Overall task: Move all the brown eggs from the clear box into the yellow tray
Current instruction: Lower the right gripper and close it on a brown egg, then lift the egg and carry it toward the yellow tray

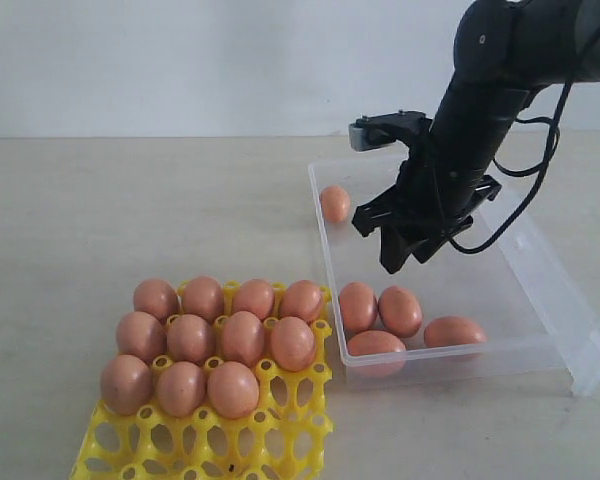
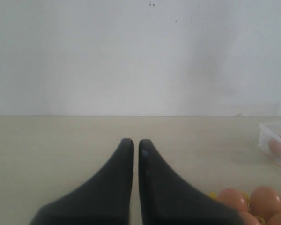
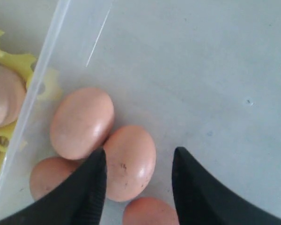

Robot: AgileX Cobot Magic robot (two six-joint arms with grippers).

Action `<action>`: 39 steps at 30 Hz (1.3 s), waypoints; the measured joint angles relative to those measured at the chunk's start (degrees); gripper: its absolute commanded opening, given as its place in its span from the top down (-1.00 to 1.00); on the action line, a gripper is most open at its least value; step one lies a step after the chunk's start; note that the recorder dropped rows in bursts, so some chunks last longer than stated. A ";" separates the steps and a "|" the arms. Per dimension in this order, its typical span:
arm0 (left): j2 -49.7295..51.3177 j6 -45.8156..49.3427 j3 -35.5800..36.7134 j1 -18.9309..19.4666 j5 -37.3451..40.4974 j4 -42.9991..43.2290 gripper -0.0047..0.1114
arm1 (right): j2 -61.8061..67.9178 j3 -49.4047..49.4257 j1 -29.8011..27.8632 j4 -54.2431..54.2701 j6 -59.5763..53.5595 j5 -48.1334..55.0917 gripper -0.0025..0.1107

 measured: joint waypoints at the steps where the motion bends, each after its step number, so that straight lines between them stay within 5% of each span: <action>1: 0.00 0.00 0.00 0.00 0.00 0.00 0.85 | 0.13 0.00 0.00 0.14 0.11 -0.24 0.11; 5: 0.00 0.00 0.00 0.00 0.00 0.00 0.85 | 2.26 0.00 0.00 0.66 0.11 -0.22 -0.21; 18: 0.00 0.00 0.00 0.00 0.00 0.00 0.85 | 8.11 0.59 0.00 2.04 0.24 3.51 -0.19; 26: 0.00 0.00 0.00 0.00 0.00 0.00 0.85 | 8.11 0.59 0.00 3.06 -0.12 3.28 0.96; 33: 0.00 0.00 0.00 0.00 0.00 0.00 0.85 | 7.65 0.59 0.00 3.06 -3.22 1.78 0.96; 39: 0.00 0.00 0.00 0.00 0.00 0.00 0.85 | -2.51 0.71 0.00 5.35 -1.33 -15.09 0.96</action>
